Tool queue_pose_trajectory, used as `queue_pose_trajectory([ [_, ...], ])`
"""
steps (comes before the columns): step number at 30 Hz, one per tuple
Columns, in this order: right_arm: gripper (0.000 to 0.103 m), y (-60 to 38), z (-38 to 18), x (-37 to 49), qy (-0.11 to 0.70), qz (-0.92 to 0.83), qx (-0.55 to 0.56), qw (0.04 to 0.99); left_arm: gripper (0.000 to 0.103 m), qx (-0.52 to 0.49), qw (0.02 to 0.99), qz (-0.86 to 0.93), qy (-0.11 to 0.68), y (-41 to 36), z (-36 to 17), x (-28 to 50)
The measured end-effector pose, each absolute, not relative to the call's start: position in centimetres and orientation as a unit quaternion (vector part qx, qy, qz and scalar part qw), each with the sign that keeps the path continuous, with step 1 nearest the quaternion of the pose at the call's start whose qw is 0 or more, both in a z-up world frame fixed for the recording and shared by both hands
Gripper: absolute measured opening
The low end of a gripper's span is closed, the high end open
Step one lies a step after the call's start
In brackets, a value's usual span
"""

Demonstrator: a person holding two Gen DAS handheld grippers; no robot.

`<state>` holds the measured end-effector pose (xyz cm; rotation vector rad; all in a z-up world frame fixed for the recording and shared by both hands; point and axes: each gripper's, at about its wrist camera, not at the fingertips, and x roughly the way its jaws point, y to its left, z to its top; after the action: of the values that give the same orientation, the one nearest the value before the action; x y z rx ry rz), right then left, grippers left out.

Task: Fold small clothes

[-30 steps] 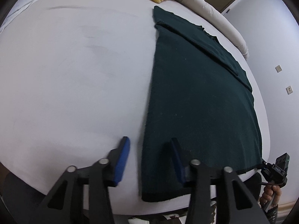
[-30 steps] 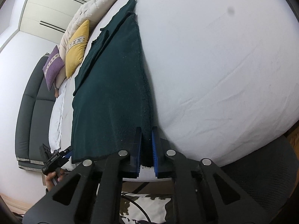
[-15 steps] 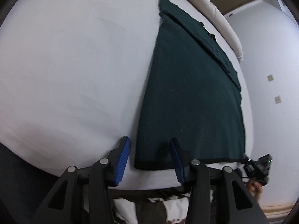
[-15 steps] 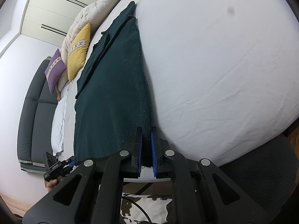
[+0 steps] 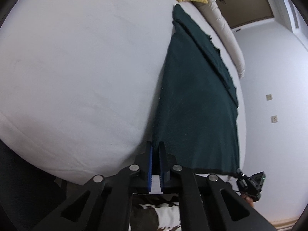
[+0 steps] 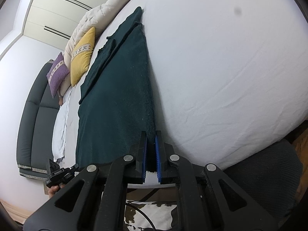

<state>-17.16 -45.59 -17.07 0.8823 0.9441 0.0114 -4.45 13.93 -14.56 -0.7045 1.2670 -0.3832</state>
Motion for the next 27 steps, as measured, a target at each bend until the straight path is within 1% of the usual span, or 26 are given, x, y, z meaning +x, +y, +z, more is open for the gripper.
queue_pose_trajectory([
  [18, 0.006, -46.6, -13.7, -16.9, 0.41, 0.029, 0.428, 0.805, 0.005, -0.372, 0.744, -0.217, 0.511, 14.9, -9.6, -3.8],
  [27, 0.006, -46.1, -10.2, -13.3, 0.383, 0.069, 0.448, 0.805, 0.005, -0.396, 0.744, -0.23, 0.487, 14.7, -7.5, -0.6],
])
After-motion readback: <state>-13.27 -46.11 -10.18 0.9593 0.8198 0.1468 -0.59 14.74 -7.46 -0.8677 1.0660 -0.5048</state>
